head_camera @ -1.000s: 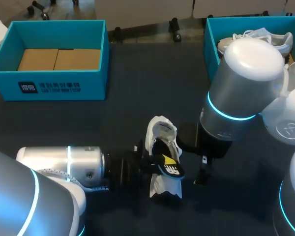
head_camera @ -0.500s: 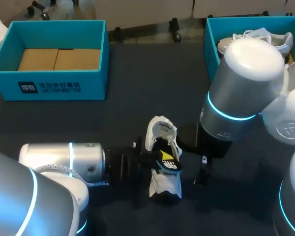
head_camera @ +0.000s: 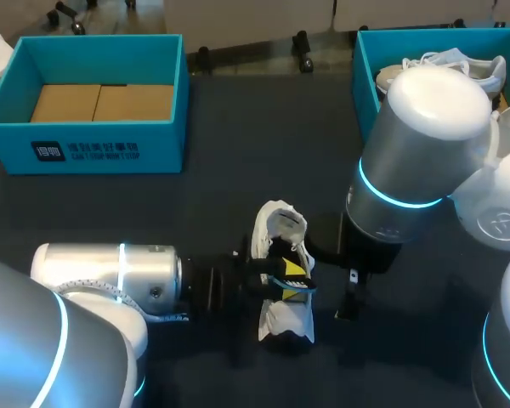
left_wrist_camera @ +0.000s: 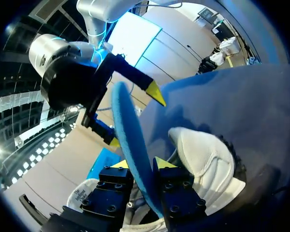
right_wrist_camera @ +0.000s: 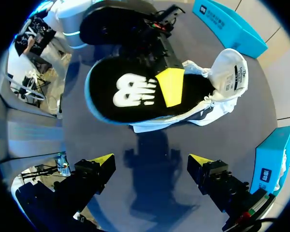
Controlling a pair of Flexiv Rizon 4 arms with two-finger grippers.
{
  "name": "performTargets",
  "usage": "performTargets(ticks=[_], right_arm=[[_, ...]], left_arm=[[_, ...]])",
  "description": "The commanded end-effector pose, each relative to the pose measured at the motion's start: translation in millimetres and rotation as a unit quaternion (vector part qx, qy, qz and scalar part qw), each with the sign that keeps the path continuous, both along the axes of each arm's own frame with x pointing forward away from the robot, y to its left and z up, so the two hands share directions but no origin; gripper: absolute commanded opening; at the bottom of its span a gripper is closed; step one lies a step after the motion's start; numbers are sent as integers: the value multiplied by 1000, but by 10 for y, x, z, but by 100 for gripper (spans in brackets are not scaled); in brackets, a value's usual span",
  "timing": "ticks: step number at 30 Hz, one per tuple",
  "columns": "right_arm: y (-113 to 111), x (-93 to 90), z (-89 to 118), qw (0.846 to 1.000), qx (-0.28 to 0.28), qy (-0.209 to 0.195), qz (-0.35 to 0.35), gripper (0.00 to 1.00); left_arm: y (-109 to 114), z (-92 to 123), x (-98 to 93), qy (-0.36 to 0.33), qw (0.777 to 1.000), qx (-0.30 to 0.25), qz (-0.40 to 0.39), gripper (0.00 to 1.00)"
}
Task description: Take the shoe out of the shoebox, open the shoe tongue, remove and reinsert the insole, then place the shoe into the shoebox
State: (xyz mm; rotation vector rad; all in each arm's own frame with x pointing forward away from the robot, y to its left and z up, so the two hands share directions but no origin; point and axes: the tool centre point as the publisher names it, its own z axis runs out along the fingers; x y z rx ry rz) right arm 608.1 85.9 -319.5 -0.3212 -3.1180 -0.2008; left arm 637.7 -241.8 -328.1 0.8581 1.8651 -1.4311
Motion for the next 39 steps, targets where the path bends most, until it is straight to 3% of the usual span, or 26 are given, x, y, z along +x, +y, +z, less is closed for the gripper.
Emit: performTargets(ticks=[1, 4, 8, 14, 18, 32, 39], right_arm=[[8, -1, -27, 1000, 1, 0, 0, 100], [8, -1, -27, 1000, 1, 0, 0, 100], [8, -1, -27, 1000, 1, 0, 0, 100], [8, -1, -27, 1000, 1, 0, 0, 100], [8, -1, -27, 1000, 1, 0, 0, 100], [8, -1, -27, 1000, 1, 0, 0, 100], [8, -1, -27, 1000, 1, 0, 0, 100]], left_arm=[[88, 55, -85, -5, 1000, -4, -4, 23], [66, 76, -98, -10, 1000, -6, -8, 16], [35, 101, -139, -24, 1000, -6, -10, 0], [-18, 60, -187, -81, 997, 11, -12, 0], [-31, -15, -122, -93, 995, 22, -6, 0], [39, -186, 208, -75, 996, 41, 28, 0], [86, -155, 215, -55, 998, 30, 26, 0]])
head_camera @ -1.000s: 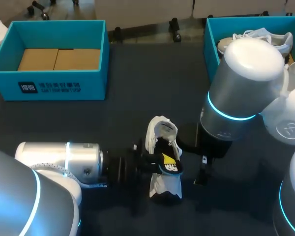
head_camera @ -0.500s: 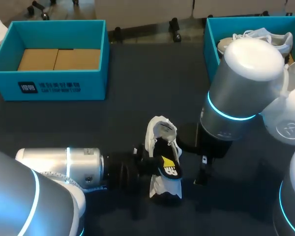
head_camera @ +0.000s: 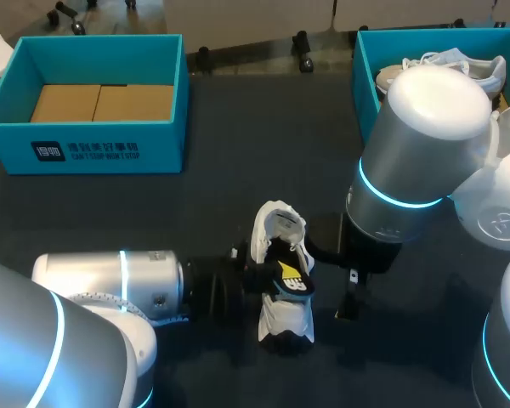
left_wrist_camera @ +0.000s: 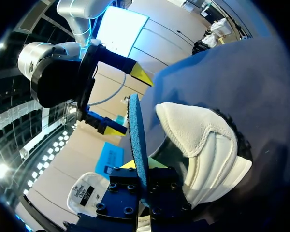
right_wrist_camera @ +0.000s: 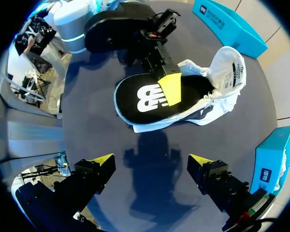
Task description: Take the shoe out of the shoebox, open the shoe tongue, remove and reinsert the insole, then place the shoe into the shoebox
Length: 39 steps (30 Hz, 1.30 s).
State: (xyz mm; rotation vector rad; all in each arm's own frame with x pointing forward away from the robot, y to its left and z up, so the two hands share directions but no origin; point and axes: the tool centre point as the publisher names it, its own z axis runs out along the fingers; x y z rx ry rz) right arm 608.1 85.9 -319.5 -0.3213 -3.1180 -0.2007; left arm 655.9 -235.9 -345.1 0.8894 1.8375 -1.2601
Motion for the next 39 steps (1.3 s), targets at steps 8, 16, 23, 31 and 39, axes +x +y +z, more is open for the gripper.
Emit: performTargets(ticks=[8, 16, 23, 31, 39], right_arm=[[8, -1, -27, 1000, 1, 0, 0, 100], [8, -1, -27, 1000, 1, 0, 0, 100], [8, -1, -27, 1000, 1, 0, 0, 100], [8, -1, -27, 1000, 1, 0, 0, 100], [8, -1, -27, 1000, 1, 0, 0, 100]], left_arm=[[95, 126, -96, 22, 999, -15, -20, 29], [94, 266, -206, 21, 999, -26, -34, 25], [30, 290, -265, 12, 999, -22, -43, 7], [-34, 184, -268, -22, 999, -1, -47, 0], [-26, 46, -68, -17, 999, 17, -25, 0]])
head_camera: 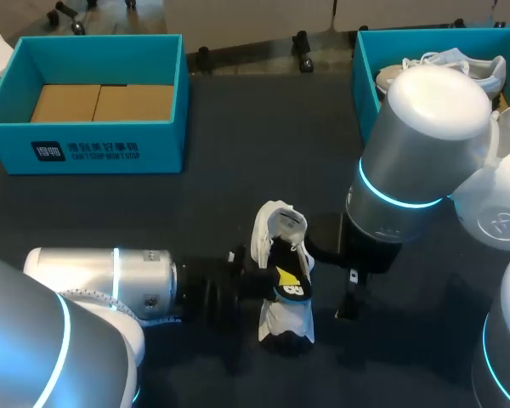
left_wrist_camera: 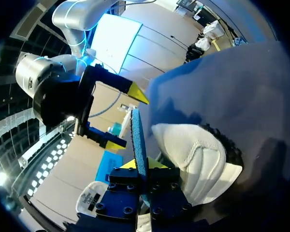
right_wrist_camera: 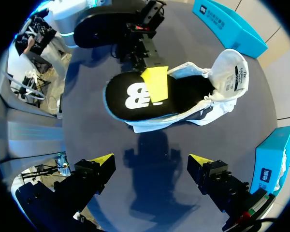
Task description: Take the shoe out of the shoebox, open the shoe tongue, remove and reinsert the insole, then place the shoe into the shoebox
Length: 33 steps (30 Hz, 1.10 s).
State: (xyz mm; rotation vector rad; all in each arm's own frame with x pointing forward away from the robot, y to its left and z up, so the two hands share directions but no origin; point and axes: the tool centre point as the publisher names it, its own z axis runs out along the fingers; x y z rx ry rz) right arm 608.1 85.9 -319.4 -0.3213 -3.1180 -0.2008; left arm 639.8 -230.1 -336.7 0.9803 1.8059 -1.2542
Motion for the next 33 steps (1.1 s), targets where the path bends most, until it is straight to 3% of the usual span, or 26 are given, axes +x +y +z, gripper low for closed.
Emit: performTargets(ticks=[1, 7, 13, 15, 16, 19, 30, 33], right_arm=[[8, -1, -27, 1000, 1, 0, 0, 100], [8, -1, -27, 1000, 1, 0, 0, 100], [8, -1, -27, 1000, 1, 0, 0, 100], [8, -1, -27, 1000, 1, 0, 0, 100], [8, -1, -27, 1000, 1, 0, 0, 100], [8, -1, -27, 1000, 1, 0, 0, 100], [8, -1, -27, 1000, 1, 0, 0, 100], [8, -1, -27, 1000, 1, 0, 0, 100]], left_arm=[[-79, -51, 116, 5, 1000, 9, 9, 0], [-46, -93, 201, 12, 1000, 14, 23, 0], [13, -33, 138, 31, 999, -2, 11, 0], [30, -17, 106, 29, 1000, -2, 8, 22], [36, -7, 91, 35, 999, -6, 3, 28], [57, 42, 54, 36, 999, -10, 0, 33], [35, 208, -95, 30, 999, -23, -26, 28], [7, 216, -122, 24, 999, -23, -32, 14]])
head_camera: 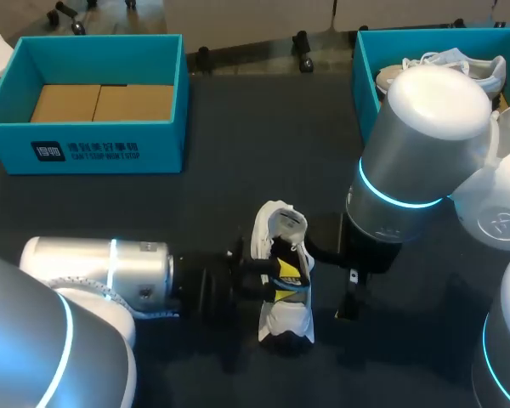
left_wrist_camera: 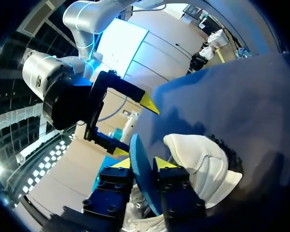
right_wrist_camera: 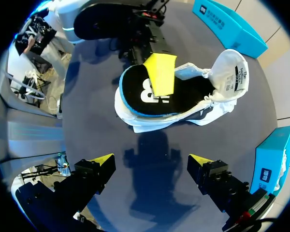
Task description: Take the shoe out of the shoebox, open the shoe tongue, remove and reinsert the insole, then place the shoe into the shoebox
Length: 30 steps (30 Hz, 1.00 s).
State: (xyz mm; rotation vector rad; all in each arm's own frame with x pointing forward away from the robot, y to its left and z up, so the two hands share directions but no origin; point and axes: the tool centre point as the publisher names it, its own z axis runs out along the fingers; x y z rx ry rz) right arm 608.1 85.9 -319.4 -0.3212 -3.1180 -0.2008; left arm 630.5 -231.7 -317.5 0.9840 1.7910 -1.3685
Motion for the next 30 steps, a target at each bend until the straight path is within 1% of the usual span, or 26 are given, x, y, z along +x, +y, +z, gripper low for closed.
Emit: performTargets(ticks=[1, 2, 7, 11, 15, 21, 24, 26, 27, 28, 30], right_arm=[[8, -1, -27, 1000, 1, 0, 0, 100], [8, -1, -27, 1000, 1, 0, 0, 100], [8, -1, -27, 1000, 1, 0, 0, 100], [8, -1, -27, 1000, 1, 0, 0, 100], [8, -1, -27, 1000, 1, 0, 0, 100], [8, -1, -27, 1000, 1, 0, 0, 100], [8, -1, -27, 1000, 1, 0, 0, 100], [8, -1, -27, 1000, 1, 0, 0, 100], [8, -1, -27, 1000, 1, 0, 0, 100], [8, -1, -27, 1000, 1, 0, 0, 100], [8, -1, -27, 1000, 1, 0, 0, 100]], left_arm=[[16, 21, -35, -5, 1000, 2, -3, 10], [-1, 10, -44, -9, 1000, 5, -6, 0], [-72, -74, -12, -37, 999, 22, 2, 0], [-110, -164, 106, -41, 999, 31, 17, 0], [-110, -228, 206, -37, 998, 38, 32, 0], [-64, -298, 304, -34, 997, 48, 48, 0], [-23, -281, 301, -27, 997, 45, 49, 0], [-1, -258, 265, -24, 998, 41, 44, 0], [14, -233, 240, -18, 998, 36, 41, 16], [25, -215, 217, -21, 998, 36, 39, 24], [41, -177, 173, -20, 999, 33, 33, 33]])
